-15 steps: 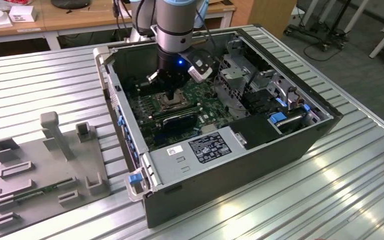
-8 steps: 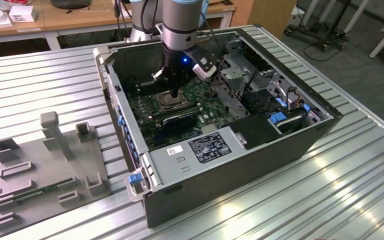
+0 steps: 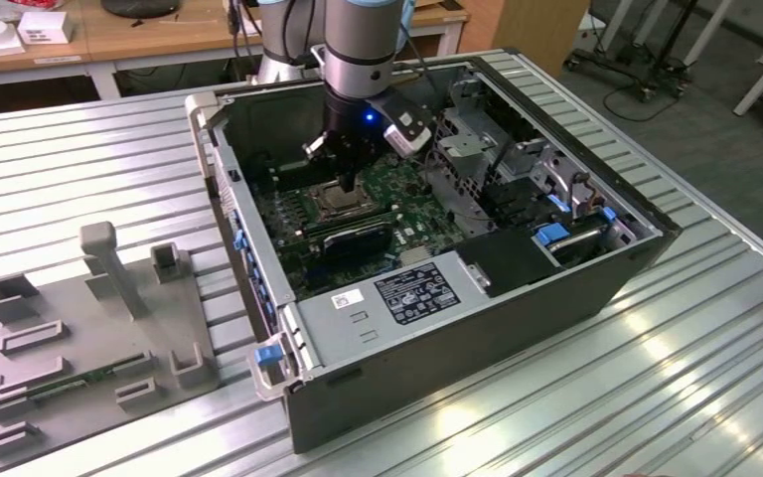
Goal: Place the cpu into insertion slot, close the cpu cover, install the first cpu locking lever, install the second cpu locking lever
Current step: 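Install the second cpu locking lever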
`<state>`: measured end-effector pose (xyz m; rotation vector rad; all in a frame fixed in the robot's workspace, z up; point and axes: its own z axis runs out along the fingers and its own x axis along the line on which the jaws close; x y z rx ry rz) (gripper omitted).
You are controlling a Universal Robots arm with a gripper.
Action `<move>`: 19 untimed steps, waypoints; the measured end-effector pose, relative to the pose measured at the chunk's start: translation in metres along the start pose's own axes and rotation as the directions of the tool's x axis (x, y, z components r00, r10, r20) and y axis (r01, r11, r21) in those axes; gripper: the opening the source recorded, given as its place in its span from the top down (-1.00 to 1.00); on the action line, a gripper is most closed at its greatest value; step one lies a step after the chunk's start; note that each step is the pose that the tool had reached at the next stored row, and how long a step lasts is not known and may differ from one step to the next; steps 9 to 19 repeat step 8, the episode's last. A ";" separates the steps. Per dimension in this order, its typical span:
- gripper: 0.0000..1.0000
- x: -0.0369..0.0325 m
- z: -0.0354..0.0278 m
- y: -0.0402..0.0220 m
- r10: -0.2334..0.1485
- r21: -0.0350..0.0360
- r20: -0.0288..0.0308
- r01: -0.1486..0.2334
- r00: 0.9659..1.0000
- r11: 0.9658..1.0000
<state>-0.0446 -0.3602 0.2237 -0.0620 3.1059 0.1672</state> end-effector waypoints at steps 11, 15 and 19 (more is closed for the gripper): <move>0.80 0.0000 0.0001 0.0003 0.000 0.000 0.000 0.000 1.000 1.000; 0.80 0.0000 0.0001 0.0003 0.000 0.000 0.000 0.000 1.000 1.000; 0.80 0.0000 0.0001 0.0003 0.000 0.000 0.000 0.000 1.000 1.000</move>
